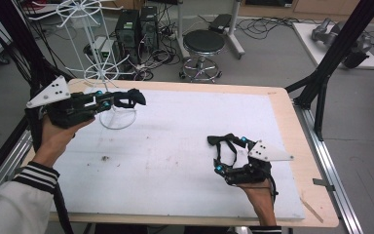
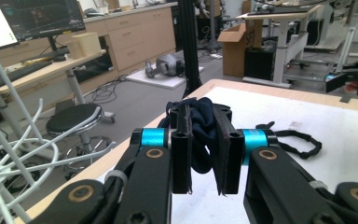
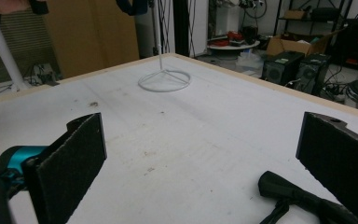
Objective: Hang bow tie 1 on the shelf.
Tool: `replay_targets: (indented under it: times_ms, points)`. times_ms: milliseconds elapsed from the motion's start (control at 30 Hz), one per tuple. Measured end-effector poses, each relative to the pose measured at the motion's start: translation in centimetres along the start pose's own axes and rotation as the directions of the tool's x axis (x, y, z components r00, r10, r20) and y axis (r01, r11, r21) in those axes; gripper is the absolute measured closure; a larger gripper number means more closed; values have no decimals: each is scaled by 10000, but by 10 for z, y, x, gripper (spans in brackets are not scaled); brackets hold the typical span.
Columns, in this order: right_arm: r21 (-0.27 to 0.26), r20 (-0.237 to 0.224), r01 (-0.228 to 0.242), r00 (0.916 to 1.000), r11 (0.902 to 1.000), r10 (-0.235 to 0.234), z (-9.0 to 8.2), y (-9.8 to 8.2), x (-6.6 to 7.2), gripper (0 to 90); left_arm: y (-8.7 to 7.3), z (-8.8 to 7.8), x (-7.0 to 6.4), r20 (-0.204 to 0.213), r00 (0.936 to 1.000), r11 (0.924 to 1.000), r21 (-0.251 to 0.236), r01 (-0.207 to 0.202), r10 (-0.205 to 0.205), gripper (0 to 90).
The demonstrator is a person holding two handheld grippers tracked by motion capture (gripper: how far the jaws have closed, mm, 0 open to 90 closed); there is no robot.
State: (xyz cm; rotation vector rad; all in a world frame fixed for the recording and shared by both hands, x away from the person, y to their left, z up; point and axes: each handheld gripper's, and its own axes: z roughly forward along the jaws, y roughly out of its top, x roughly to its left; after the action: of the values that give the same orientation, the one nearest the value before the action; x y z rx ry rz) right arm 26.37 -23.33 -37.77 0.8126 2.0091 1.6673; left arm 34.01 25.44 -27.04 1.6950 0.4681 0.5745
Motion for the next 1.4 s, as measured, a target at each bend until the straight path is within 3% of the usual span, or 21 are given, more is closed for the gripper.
replay_targets:
  times_ms: [533,900,1400]
  points:
    - [-715,234,-248,9994,9971,266,-11,-11,-2,8,2,7,16,-841,9961,9996,101,261,-252,788]
    - [-1065,407,-305,9986,9938,350,-12,-17,-7,8,-2,12,26,-1491,9877,9983,292,509,-460,788]
    - [-921,475,-304,9983,9953,349,-8,-18,-6,7,-6,10,31,-2178,9726,9949,404,922,-812,785]
